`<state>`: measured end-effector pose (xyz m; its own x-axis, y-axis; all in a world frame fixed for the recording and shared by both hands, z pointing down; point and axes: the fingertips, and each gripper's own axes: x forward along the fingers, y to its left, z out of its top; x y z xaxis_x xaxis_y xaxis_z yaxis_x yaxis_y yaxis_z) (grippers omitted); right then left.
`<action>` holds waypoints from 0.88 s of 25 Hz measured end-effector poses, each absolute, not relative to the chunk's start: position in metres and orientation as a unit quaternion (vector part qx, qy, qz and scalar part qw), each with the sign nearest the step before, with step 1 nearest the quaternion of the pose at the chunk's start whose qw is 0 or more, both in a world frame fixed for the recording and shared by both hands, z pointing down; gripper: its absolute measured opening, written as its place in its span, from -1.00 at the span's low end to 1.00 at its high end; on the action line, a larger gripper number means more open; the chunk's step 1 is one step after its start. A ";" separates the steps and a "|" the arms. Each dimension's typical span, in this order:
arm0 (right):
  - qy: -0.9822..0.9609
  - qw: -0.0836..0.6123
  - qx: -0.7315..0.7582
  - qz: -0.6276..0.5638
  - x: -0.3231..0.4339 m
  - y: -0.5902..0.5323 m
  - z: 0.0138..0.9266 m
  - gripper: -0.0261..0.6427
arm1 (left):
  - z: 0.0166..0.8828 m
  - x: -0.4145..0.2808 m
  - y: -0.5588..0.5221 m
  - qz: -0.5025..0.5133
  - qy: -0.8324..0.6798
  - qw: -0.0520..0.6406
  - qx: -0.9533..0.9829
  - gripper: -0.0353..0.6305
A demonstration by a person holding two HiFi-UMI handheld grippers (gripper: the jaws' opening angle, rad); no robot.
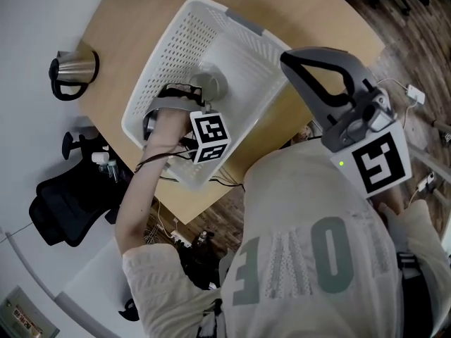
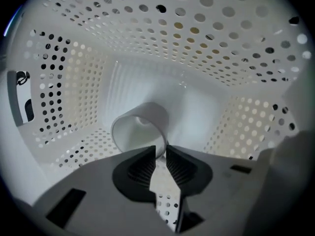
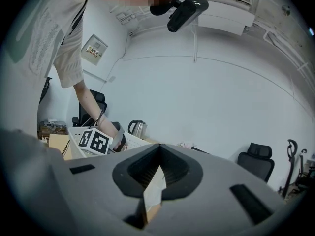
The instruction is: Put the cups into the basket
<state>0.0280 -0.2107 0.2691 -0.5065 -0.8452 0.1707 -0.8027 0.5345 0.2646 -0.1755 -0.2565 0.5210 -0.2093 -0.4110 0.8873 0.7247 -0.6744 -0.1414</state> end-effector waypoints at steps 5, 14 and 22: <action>-0.870 0.131 0.465 -0.105 0.027 -0.210 0.253 -0.93 | 0.500 -0.179 -0.258 -0.768 -0.129 0.361 -0.513 -0.68; -0.870 0.114 0.452 -0.160 0.027 -0.210 0.220 -0.93 | 0.420 -0.143 -0.243 -0.727 -0.025 0.344 -0.593 -0.68; -0.874 0.093 0.437 -0.189 0.015 -0.210 0.194 -0.93 | 0.284 -0.058 -0.220 -0.366 0.234 0.270 -0.860 -0.80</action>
<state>0.0148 -0.2098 0.1937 -0.6004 -0.7997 -0.0026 -0.7296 0.5464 0.4113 -0.0576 -0.2195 0.2844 0.6233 -0.5991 0.5025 -0.2049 -0.7454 -0.6344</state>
